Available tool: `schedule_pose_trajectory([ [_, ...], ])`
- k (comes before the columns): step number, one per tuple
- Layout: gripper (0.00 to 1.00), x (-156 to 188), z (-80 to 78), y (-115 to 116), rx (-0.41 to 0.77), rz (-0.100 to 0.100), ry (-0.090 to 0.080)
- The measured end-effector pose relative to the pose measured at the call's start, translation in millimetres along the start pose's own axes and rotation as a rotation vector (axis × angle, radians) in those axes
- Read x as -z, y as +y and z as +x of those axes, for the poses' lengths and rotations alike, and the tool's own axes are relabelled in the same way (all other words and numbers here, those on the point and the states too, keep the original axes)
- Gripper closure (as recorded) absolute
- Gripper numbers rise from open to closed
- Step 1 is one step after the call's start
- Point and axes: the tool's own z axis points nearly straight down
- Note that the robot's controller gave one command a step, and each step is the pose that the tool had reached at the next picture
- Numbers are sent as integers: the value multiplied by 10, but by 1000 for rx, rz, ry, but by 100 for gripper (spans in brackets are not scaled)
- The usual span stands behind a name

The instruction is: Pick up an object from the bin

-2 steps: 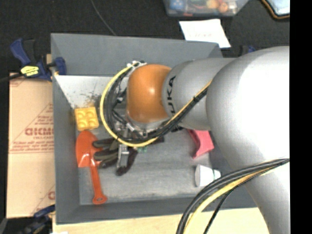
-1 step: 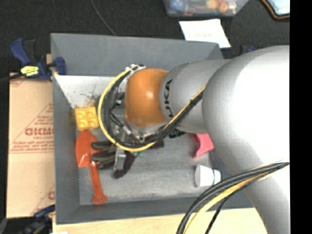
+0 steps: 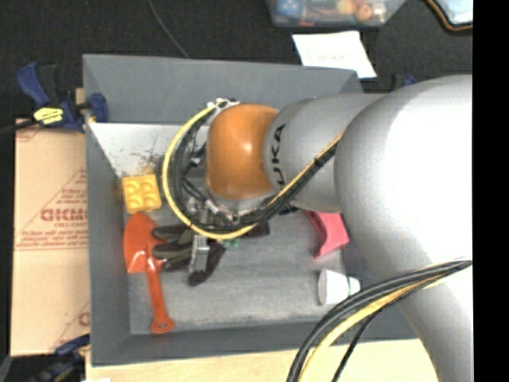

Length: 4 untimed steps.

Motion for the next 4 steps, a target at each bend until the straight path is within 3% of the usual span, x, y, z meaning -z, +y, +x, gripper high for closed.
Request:
schedule_pose_trajectory([
  [1, 0, 1, 76, 31, -41, -2, -1],
  [2, 100, 7, -9, -6, -4, -1, -3],
  [4, 100, 200, 4, -11, -6, -1, 1],
])
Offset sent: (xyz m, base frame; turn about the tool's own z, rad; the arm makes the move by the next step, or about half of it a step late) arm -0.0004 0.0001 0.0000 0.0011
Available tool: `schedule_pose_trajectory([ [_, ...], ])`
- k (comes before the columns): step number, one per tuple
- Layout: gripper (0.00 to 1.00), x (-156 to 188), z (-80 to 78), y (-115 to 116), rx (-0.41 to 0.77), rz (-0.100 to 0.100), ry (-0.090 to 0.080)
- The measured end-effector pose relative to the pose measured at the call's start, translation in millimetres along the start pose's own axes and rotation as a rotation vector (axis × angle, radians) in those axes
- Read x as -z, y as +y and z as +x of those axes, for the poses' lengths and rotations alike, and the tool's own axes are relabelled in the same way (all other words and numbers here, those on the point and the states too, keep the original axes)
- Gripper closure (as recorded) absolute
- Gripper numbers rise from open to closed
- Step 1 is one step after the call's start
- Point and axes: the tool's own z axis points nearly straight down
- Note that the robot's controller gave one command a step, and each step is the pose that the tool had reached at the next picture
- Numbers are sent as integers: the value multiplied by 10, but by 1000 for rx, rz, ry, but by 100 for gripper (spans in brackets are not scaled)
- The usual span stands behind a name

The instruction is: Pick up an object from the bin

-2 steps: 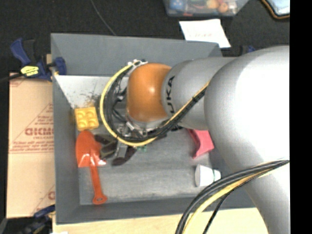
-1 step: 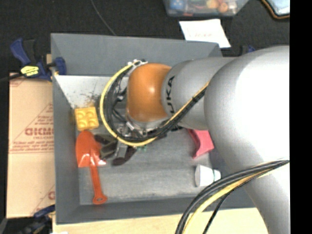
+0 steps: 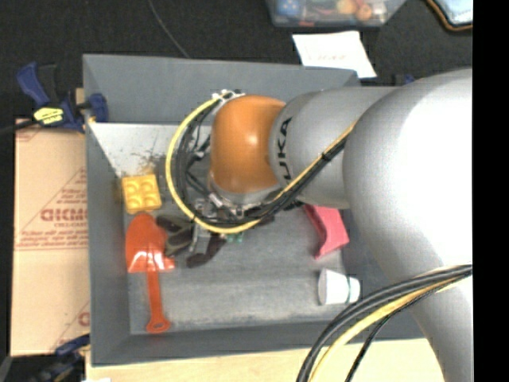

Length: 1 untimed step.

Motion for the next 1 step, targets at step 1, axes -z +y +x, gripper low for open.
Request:
schedule_pose_trajectory([
  [1, 100, 162, -15, 1, -2, -2, -5],
])
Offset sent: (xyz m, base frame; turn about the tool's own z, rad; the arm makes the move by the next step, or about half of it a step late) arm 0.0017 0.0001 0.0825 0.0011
